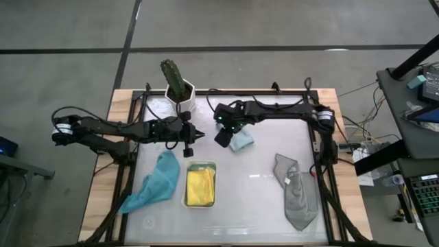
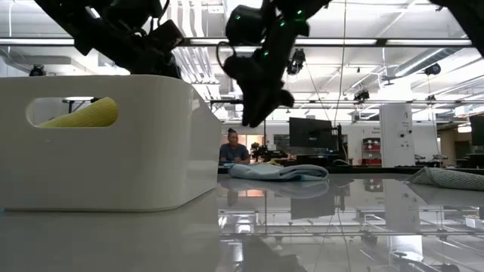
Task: Fold microfiber towels
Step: Fold the light blue microfiber towel
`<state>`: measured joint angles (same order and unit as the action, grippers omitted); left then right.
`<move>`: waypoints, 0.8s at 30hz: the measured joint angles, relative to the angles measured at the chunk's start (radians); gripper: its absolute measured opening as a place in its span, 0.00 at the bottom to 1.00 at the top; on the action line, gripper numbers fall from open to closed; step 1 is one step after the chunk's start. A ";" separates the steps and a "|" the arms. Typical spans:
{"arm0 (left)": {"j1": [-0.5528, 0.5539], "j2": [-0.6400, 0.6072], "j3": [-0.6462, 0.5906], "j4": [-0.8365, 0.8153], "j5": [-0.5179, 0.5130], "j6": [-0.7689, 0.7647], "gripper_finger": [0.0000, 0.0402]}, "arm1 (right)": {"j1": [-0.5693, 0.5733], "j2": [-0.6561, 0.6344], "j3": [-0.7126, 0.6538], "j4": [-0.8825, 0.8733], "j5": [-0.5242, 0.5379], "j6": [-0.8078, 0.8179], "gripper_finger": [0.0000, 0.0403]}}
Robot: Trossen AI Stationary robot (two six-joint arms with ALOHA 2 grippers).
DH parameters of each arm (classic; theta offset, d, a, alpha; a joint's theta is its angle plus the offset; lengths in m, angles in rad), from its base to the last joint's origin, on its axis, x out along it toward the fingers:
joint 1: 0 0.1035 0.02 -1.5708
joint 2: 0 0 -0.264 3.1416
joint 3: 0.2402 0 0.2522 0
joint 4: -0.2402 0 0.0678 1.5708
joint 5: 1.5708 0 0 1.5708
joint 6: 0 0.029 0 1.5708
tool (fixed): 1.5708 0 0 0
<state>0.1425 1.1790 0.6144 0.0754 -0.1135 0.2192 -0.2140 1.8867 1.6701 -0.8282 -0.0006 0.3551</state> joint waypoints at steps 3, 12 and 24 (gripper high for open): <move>0.000 0.000 0.000 -0.007 0.000 0.000 0.02 | 0.002 -0.040 -0.071 0.003 0.002 -0.009 0.23; 0.000 0.000 0.000 -0.005 0.000 -0.001 0.02 | 0.007 -0.074 -0.336 0.195 -0.062 -0.007 0.03; 0.000 0.000 0.000 -0.002 0.000 -0.002 0.02 | 0.012 -0.071 -0.533 0.434 -0.223 0.075 0.03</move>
<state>0.1425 1.1793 0.6144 0.0730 -0.1135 0.2176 -0.2016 1.8156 1.1367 -0.3947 -0.2232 0.4305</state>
